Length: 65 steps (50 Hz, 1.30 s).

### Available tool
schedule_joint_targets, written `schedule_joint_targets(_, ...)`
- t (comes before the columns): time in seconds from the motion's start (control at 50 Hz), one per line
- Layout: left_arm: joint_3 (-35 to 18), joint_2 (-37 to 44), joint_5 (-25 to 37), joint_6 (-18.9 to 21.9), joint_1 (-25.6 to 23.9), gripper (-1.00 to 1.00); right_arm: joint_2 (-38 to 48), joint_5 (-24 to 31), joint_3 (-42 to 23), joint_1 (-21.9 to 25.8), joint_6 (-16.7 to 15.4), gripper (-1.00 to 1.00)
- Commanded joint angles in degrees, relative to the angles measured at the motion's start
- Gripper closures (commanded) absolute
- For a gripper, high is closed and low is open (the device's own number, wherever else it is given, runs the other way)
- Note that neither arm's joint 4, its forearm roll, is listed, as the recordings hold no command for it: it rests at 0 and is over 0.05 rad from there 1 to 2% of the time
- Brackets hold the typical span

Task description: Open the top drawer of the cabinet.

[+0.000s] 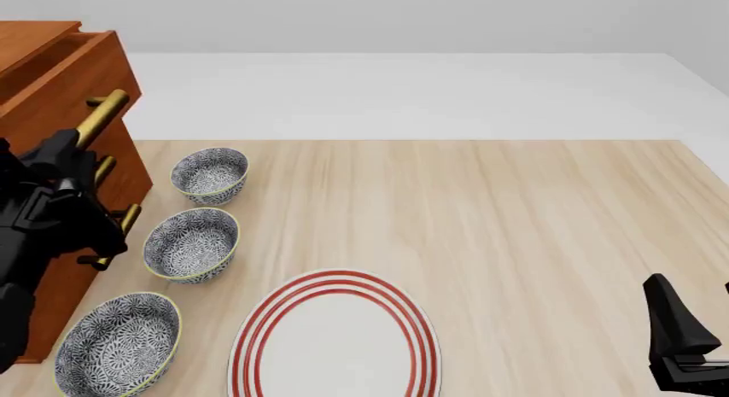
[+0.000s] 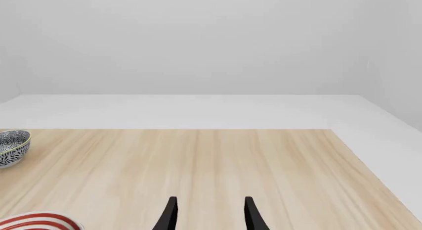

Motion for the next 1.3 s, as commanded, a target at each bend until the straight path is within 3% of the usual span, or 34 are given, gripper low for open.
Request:
schedule_joint_targets(0.02,-0.61,-1.35,-1.84,0.31,-0.07,1.00,0.00,0.00,0.00,0.00,0.00,-1.00)
schedule_joint_targets(1.26,-0.68,-2.12,-0.44,0.17,-0.55,1.00,0.00,0.00,0.00,0.00,-0.02,-1.00)
schedule_joint_targets(1.28,-0.28,-2.16,-0.68,0.67,-0.74,-1.00,0.00,0.00,0.00,0.01,0.01,-1.00)
schedule_joint_targets(1.3,-0.22,-2.29,-0.63,0.59,-0.68,-1.00,0.00,0.00,0.00,0.01,-0.01,-1.00)
